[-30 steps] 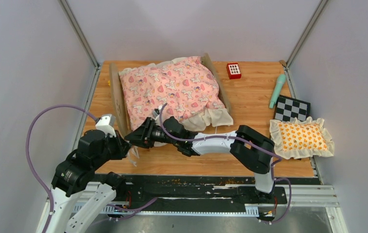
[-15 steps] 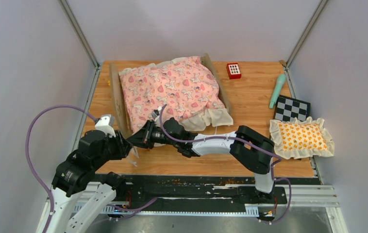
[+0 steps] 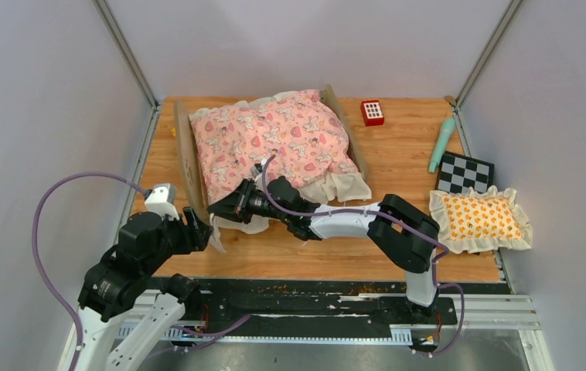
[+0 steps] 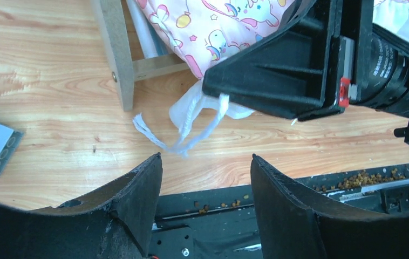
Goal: Set up the pet bed
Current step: Cross the ropes on the bed frame.
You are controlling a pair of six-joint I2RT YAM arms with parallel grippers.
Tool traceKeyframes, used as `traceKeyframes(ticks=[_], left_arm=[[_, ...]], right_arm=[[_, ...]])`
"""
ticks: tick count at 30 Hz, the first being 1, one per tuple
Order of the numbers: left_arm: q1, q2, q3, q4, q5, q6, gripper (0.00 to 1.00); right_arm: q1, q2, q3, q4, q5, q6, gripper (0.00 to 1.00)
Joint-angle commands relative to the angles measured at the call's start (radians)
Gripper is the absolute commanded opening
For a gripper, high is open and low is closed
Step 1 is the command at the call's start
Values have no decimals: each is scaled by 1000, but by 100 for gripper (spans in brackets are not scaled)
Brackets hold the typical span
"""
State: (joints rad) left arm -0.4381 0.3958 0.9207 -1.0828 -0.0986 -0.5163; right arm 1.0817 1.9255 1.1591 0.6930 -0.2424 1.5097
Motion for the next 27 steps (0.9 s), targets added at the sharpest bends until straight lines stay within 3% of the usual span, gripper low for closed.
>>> traceKeyframes(ticks=[1, 14, 27], left_arm=[[-1, 1, 30, 55, -41, 63, 68], [0, 71, 113, 40, -179, 141, 67], [-2, -27, 98, 74, -211, 132, 68]], right_arm=[[-41, -29, 54, 20, 36, -6, 0], [-106, 53, 177, -11, 39, 2, 0], [-85, 78, 231, -54, 39, -44, 2]])
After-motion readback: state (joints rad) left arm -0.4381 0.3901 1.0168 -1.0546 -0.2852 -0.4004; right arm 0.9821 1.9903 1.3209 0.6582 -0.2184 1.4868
